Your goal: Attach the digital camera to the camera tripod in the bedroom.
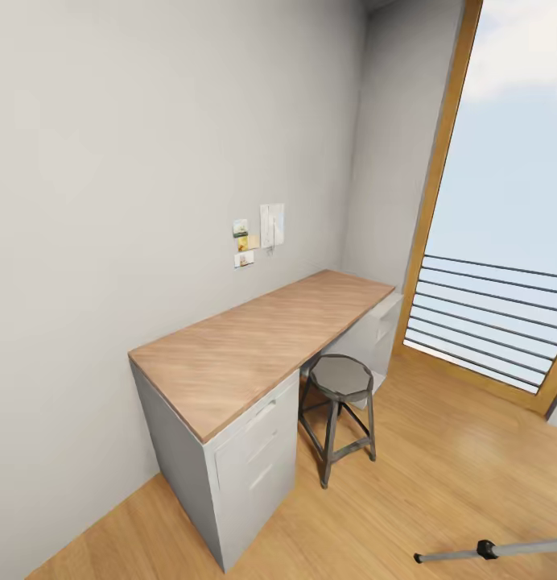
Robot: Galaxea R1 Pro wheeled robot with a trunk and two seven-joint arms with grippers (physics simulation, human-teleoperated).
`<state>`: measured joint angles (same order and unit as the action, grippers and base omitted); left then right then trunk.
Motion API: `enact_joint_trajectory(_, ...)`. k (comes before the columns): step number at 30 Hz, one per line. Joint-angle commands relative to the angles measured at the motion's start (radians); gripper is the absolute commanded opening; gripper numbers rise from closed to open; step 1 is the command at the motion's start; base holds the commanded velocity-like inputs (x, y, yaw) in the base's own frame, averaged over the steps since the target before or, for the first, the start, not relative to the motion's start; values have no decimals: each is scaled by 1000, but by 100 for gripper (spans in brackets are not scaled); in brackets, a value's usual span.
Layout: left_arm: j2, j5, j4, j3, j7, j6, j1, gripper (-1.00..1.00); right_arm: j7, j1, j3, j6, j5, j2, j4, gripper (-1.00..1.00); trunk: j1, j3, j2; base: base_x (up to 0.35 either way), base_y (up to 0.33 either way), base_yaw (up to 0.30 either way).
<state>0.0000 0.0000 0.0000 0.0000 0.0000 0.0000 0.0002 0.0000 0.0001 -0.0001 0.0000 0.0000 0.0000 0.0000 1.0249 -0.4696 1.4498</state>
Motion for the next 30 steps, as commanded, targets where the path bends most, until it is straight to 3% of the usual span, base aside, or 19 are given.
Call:
enact_joint_trajectory(1, 0, 0, 0, 0, 0, 0, 0, 100, 0, 0, 0, 0, 0, 0, 0, 100, 0, 0, 0, 0, 0, 0)
enact_joint_trajectory(4, 1, -17, -3, -11, -2, -1, -2, 100, 2, -2, 6, -2, 10, -2, 0, 100, 0, 0, 0, 0, 0, 0)
enact_joint_trajectory(30, 7, -15, -26, -15, -2, -6, -2, 100, -1, -2, 2, -4, 9, -3, 0, 100, 0, 0, 0, 0, 0, 0)
